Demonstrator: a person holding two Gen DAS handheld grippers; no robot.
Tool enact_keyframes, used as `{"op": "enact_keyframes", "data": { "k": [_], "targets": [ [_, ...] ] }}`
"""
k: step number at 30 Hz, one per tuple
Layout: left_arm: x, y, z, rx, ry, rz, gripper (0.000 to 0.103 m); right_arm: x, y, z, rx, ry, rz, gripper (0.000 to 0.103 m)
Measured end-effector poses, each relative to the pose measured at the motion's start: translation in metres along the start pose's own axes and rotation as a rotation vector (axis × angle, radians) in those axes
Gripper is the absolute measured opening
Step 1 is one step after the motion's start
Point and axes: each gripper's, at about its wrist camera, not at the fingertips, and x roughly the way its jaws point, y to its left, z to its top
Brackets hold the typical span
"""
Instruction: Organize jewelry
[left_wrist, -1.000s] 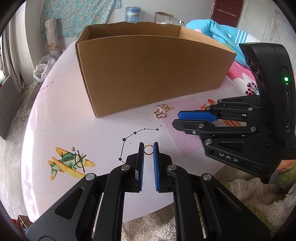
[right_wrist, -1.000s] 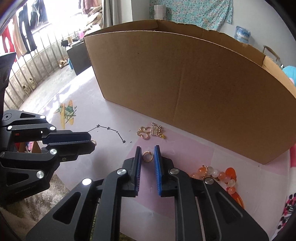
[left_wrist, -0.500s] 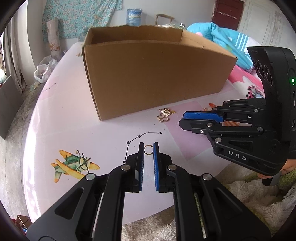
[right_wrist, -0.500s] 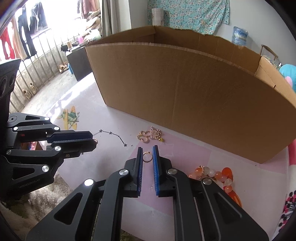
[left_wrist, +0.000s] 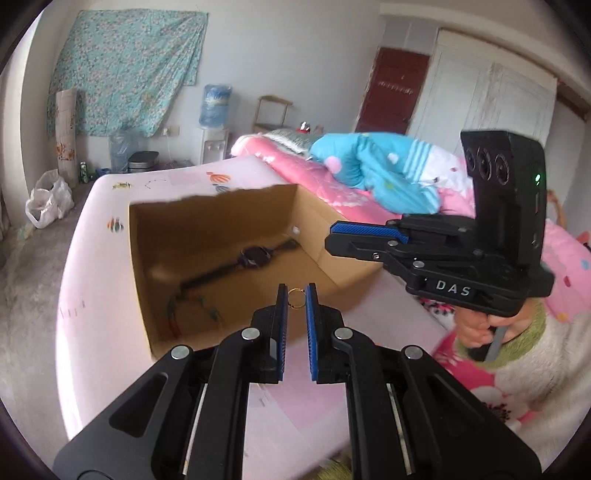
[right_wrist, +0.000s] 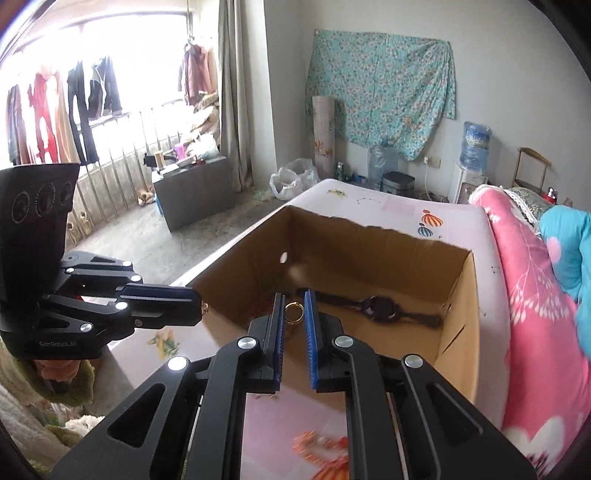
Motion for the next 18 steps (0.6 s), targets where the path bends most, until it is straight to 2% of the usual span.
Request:
{"op": "enact_keyframes", "data": {
  "k": [3,4,5,8,11,13,18],
  "targets": [
    [0.044,0.010,0.031,-0.038,0.134,0.018,0.009,0.039,-0.032,0.026,0.049,0.141,0.031,0.011],
    [0.063,0.016,0.040,-0.068,0.183,-0.003,0.009,0.059,-0.044,0.032,0.079,0.216,0.046,0.011],
    [0.075,0.020,0.045,-0.090,0.214,-0.016,0.009,0.078,-0.055,0.036,0.102,0.288,0.054,0.011],
    [0.119,0.034,0.056,-0.128,0.326,0.020,0.009,0.119,-0.074,0.035,0.140,0.425,0.049,0.011],
    [0.155,0.043,0.062,-0.177,0.424,0.029,0.009,0.145,-0.078,0.028,0.147,0.494,0.025,0.011],
    [0.161,0.053,0.059,-0.192,0.458,0.043,0.009,0.152,-0.080,0.024,0.157,0.509,0.015,0.011],
    [0.170,0.059,0.060,-0.233,0.478,0.037,0.010,0.156,-0.084,0.024,0.153,0.513,0.016,0.015]
  ]
}}
